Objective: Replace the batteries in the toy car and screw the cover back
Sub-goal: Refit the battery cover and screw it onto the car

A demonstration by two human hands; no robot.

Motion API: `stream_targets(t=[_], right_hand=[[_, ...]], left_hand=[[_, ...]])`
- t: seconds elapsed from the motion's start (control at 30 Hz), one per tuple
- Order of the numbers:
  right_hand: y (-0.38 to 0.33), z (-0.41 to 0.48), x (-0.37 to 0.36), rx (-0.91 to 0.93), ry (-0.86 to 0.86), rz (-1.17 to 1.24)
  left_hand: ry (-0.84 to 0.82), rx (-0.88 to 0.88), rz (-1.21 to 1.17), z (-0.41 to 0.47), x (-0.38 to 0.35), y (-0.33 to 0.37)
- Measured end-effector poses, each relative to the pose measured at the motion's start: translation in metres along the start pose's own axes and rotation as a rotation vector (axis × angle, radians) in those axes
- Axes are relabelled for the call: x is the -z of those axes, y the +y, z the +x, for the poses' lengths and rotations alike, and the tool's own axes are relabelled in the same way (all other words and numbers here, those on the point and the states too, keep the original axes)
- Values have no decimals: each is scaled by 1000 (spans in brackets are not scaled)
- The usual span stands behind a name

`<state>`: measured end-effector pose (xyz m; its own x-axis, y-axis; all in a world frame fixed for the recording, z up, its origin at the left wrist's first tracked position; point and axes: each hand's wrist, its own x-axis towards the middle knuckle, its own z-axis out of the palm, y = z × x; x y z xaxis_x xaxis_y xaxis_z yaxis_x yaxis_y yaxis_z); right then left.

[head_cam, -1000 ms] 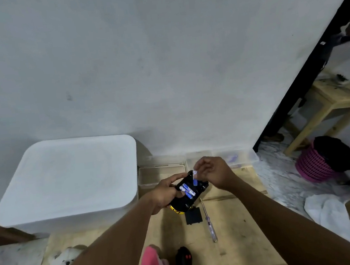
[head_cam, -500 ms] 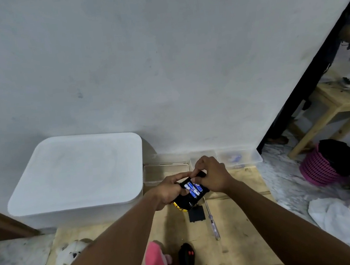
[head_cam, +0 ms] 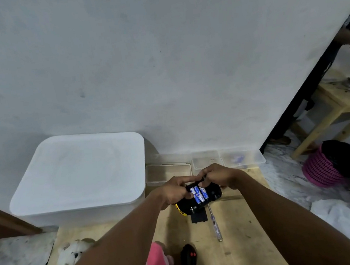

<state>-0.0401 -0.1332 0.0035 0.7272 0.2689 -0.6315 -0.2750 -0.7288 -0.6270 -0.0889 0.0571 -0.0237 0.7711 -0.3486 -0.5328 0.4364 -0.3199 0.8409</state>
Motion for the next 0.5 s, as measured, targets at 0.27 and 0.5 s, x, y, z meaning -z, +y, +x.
stream_targets(t=[0.27, 0.5], right_hand=[[0, 1, -5, -9, 15, 113], [2, 2, 0, -42, -39, 84]], left_hand=[[3, -13, -9, -1, 3, 6], [26, -2, -110, 0, 5, -1]])
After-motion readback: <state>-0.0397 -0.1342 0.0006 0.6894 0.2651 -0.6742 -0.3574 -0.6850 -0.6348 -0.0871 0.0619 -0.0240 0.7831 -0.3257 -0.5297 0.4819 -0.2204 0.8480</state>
